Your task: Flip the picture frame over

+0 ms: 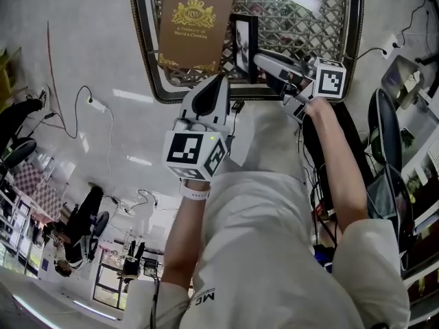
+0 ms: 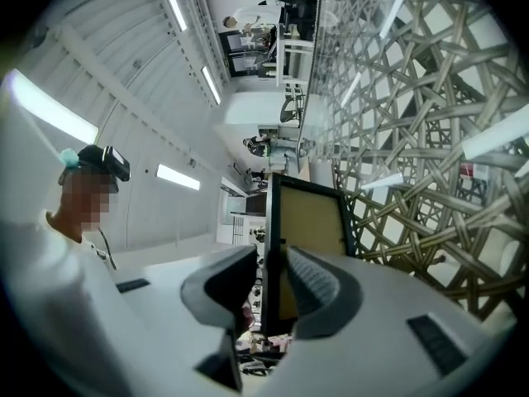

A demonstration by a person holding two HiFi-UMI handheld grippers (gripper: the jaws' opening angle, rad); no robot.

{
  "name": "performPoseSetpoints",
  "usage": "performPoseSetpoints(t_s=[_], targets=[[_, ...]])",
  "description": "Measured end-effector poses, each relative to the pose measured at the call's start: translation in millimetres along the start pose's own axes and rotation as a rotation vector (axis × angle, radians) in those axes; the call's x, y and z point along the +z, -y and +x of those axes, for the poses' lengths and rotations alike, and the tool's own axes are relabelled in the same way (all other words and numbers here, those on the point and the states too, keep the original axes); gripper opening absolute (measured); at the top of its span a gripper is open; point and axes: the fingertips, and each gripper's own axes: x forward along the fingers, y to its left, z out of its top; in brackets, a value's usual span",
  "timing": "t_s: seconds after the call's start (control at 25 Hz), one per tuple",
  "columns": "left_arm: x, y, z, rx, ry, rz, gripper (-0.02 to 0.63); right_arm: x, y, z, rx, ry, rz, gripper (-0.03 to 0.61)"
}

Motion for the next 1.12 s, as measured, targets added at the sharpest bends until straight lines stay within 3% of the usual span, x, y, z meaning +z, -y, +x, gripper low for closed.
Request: performPoseSetpoints(t_s=[0.08,0.24,0.72,1.12], targets=[[0,3,1,-0.004,-0.003,0.003,0.025,1,-1,-4,0.025,0.026,0.033,0.153],[2,7,4,-0.010,-0.007,0.012,0.025,5,4,-12,0.011,0.059,0.040,0.164],[2,16,10,-0.029,-0.018,0.030,0.025,7,29,-28,-0.184,0.057,-0.063,0.236],[1,16,10,-0.038,-0.027,0.039,0.025,8,49,-32,-0.398,0.016,-0.213,0.239]])
